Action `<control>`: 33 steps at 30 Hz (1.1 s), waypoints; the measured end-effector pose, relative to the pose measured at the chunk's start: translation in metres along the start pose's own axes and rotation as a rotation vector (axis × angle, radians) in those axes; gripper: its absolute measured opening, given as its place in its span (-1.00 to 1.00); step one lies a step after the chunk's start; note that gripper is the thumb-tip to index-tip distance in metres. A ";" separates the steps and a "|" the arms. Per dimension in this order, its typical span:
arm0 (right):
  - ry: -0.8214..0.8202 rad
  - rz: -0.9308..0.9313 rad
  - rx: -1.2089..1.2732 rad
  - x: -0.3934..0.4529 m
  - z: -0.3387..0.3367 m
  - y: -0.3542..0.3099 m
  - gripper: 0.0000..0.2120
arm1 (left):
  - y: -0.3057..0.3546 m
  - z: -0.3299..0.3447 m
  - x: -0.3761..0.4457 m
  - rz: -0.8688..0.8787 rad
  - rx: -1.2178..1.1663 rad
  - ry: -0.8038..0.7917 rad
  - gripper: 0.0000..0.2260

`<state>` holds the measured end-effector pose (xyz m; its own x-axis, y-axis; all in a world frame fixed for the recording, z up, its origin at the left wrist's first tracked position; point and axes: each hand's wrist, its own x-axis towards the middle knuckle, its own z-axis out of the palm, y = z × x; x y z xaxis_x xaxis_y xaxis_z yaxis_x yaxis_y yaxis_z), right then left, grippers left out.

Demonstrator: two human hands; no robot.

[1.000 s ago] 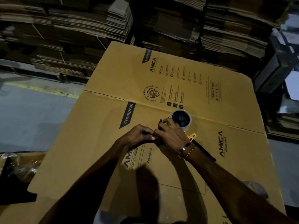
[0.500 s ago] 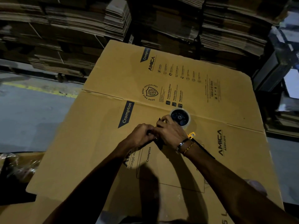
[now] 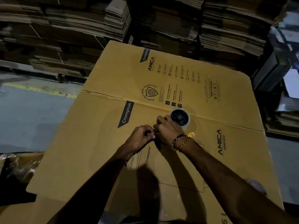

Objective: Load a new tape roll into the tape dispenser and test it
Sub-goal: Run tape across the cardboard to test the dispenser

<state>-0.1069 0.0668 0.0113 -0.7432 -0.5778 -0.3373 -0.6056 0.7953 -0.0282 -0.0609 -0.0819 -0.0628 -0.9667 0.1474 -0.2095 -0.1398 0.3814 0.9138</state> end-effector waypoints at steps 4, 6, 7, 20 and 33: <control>0.013 0.002 0.028 -0.004 -0.002 -0.005 -0.76 | 0.001 0.001 0.000 -0.070 -0.003 -0.016 -0.88; -0.002 0.017 0.052 -0.005 -0.002 -0.007 -0.79 | 0.003 0.002 0.002 -0.062 0.050 -0.046 -0.88; -0.006 0.028 0.067 -0.005 -0.002 -0.007 -0.82 | 0.006 0.002 0.002 -0.047 0.091 -0.053 -0.91; 0.445 0.331 0.644 -0.066 0.009 0.077 -0.80 | -0.001 -0.014 0.001 0.026 0.298 0.017 -0.93; -0.140 0.849 0.422 -0.250 0.100 0.169 -0.21 | 0.088 0.050 0.021 0.306 0.368 0.338 -0.82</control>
<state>0.0047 0.3636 -0.0029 -0.8299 0.2268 -0.5097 0.2921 0.9551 -0.0505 -0.0827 0.0005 -0.0047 -0.9746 0.0241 0.2224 0.1813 0.6679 0.7218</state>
